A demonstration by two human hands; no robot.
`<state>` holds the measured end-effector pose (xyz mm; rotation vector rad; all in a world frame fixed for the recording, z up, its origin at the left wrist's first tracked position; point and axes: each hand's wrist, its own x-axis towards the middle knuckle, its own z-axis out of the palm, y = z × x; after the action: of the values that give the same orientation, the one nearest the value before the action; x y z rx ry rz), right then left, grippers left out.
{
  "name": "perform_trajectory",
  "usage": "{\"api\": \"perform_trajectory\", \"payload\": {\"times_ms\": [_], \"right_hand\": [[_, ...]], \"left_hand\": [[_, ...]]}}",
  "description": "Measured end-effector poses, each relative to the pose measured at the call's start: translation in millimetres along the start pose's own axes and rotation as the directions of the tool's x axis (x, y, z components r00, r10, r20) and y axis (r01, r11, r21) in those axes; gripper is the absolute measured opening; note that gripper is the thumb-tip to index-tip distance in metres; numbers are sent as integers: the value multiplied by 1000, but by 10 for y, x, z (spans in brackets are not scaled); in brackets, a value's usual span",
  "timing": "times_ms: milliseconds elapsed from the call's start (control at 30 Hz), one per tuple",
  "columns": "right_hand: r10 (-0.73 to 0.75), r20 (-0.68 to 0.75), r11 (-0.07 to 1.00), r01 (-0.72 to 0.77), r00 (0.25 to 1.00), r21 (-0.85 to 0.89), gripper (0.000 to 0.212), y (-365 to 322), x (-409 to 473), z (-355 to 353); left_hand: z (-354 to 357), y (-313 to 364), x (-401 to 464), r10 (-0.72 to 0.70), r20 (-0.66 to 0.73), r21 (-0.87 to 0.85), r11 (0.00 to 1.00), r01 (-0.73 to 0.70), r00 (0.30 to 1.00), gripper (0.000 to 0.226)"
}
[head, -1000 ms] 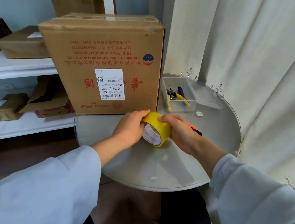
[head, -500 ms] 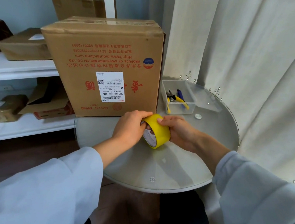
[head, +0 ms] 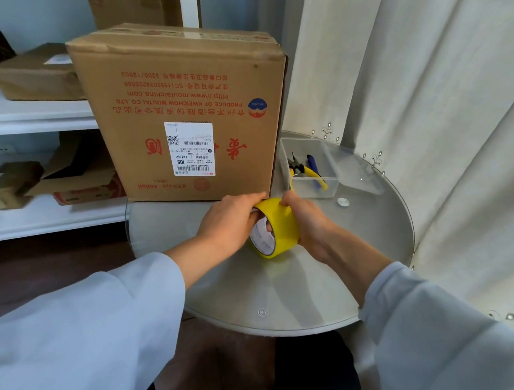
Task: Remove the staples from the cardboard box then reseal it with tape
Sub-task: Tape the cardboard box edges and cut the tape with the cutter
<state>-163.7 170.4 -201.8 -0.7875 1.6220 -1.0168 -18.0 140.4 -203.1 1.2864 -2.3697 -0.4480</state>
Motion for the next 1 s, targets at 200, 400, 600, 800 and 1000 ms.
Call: {"api": "perform_trajectory", "payload": {"times_ms": [200, 400, 600, 800, 1000], "right_hand": [[14, 14, 1000, -14, 1000, 3, 15, 31, -4, -65], [21, 27, 996, -24, 999, 91, 15, 38, -21, -42], [0, 102, 981, -20, 995, 193, 18, 19, -48, -31], [-68, 163, 969, 26, 984, 244, 22, 102, -59, -54], [-97, 143, 961, 55, 985, 271, 16, 96, -39, -44]], "left_hand": [[-16, -18, 50, -5, 75, 22, 1000, 4, 997, 43], [-86, 59, 30, 2, 58, 130, 992, -10, 998, 44], [-136, 106, 7, 8, 12, 191, 982, -10, 1000, 49], [-117, 89, -8, 43, -12, 209, 977, -40, 999, 52], [-121, 39, 39, 81, -53, 265, 962, -64, 995, 55]]}}
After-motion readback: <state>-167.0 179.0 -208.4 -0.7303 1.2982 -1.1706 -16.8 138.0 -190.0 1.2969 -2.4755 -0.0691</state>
